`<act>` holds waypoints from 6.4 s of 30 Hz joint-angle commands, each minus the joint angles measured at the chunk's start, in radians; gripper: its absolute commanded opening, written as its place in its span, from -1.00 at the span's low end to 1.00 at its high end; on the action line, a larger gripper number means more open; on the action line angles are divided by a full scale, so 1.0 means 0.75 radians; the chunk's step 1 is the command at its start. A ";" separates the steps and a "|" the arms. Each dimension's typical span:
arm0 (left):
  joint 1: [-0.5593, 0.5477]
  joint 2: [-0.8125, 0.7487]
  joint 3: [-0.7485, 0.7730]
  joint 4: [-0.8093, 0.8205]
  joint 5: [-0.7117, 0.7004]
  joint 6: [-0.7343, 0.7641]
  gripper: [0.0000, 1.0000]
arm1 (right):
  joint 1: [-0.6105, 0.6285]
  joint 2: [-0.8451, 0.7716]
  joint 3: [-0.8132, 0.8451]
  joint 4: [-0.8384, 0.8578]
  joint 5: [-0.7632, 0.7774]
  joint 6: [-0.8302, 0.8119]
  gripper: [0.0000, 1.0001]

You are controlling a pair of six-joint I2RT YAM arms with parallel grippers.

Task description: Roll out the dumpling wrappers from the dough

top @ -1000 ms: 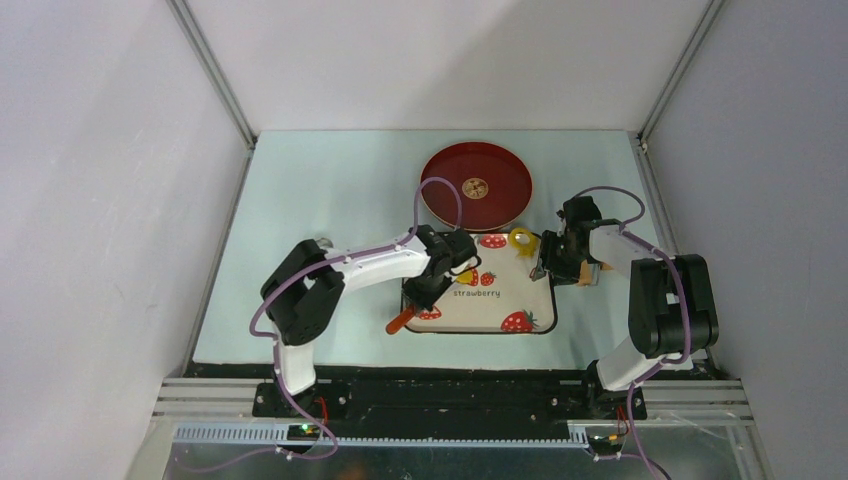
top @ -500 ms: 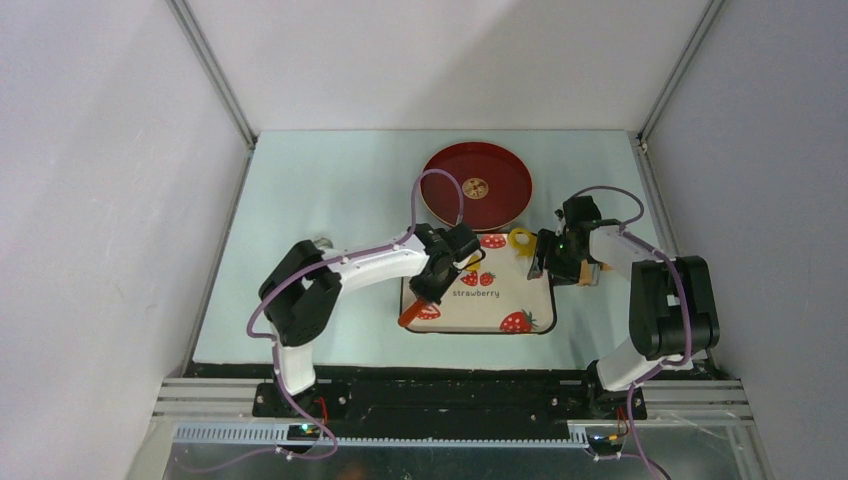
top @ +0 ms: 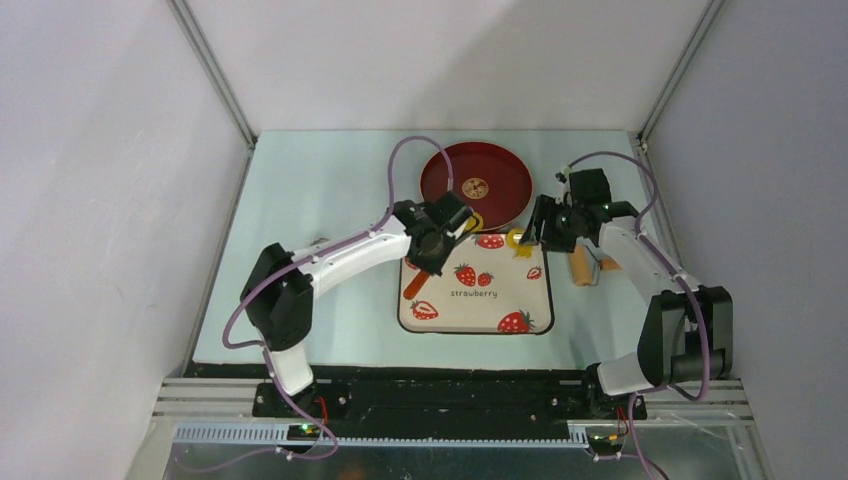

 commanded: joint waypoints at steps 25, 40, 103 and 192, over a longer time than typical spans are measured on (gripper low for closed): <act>0.244 0.577 0.980 -0.060 -0.009 0.132 -1.00 | 0.136 0.770 0.985 0.201 -0.471 0.195 -1.00; 0.273 0.615 1.021 -0.057 0.089 0.141 -1.00 | 0.148 1.124 1.400 0.048 -0.393 0.170 -1.00; 0.219 0.640 1.003 -0.060 -0.054 0.186 -1.00 | 0.223 1.423 1.553 -0.176 0.083 0.065 -1.00; 1.021 -1.134 -1.179 1.309 0.633 -0.439 0.99 | -0.130 -0.279 -0.383 0.533 -0.200 0.128 0.99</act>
